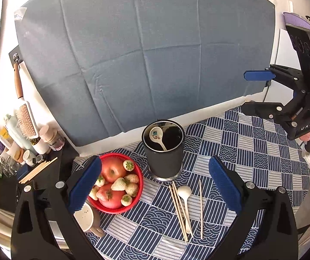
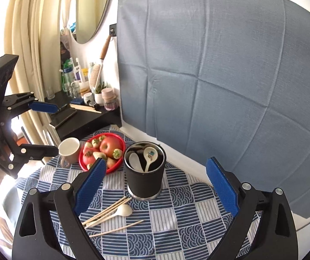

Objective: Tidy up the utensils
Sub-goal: 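Withdraw both tools from the holder and move them toward the chopsticks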

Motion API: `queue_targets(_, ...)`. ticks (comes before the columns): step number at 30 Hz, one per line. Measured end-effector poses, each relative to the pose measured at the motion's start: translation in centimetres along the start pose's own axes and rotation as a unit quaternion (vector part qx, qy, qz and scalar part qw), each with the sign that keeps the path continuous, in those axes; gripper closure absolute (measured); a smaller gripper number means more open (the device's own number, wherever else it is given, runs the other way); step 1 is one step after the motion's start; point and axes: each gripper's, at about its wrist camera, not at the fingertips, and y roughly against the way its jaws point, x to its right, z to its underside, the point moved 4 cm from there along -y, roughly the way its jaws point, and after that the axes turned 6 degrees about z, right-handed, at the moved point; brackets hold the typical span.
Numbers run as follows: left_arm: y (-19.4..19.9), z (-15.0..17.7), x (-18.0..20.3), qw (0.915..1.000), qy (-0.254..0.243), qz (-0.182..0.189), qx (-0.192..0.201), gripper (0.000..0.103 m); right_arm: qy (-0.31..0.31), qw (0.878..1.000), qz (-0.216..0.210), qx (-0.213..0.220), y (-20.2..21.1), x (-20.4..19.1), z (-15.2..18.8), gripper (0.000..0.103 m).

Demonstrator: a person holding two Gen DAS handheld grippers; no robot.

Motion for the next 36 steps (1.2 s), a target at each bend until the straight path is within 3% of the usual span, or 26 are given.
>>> queue_targets(12,-1.6,7.9,1.2,0.9974,0.052,0.001,-0.051,0.006,-0.015,0.998,-0.002,-0.063,-1.1,-1.1,7.4,0.014)
queue_targets(24,-5.9,16.2,0.5,0.9878,0.075,0.008,-0.136,0.006,-0.031,0.989,-0.022,-0.146,-7.0,-4.0,13.8,0.014)
queue_targets(36,-12.1,18.9,-0.6,0.9782,0.091,0.022,-0.185,0.006,-0.034,0.973,-0.046,-0.225,-14.5,-6.0,18.6,0.014)
